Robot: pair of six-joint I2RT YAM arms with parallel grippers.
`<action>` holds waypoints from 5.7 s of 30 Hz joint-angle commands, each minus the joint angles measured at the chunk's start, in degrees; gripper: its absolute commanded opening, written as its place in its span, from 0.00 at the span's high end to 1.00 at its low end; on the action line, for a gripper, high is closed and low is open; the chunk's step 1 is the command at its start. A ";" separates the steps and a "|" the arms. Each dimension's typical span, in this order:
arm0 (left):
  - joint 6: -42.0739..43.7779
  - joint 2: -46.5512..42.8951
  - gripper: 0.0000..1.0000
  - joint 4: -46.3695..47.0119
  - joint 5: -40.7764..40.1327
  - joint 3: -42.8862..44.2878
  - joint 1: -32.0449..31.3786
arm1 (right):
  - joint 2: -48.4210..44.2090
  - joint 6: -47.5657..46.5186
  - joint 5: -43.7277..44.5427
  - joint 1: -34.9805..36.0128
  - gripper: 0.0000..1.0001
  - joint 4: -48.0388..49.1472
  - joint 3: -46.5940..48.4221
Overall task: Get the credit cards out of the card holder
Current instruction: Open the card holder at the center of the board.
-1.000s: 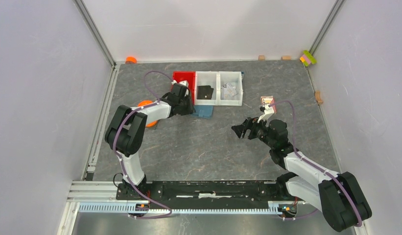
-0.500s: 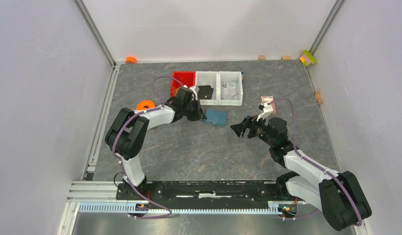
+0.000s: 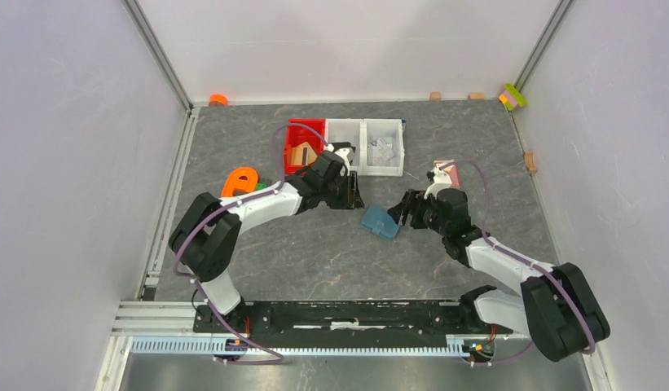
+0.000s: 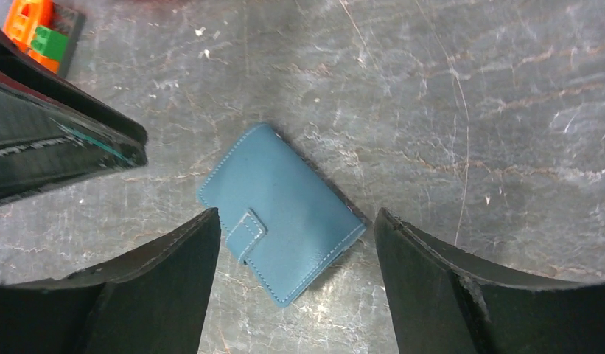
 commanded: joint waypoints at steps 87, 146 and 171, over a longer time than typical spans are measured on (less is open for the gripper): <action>42.25 4.03 0.20 9.29 -29.73 1.16 -26.90 | -9.35 8.54 25.32 2.26 0.16 -20.71 7.43; 16.13 -14.22 0.98 16.09 1.48 -8.50 -10.44 | -11.91 1.00 5.09 1.59 0.08 2.91 -3.10; 5.36 0.82 0.90 14.45 8.86 -8.49 7.52 | -7.69 -0.88 -2.35 1.64 0.12 6.59 -2.57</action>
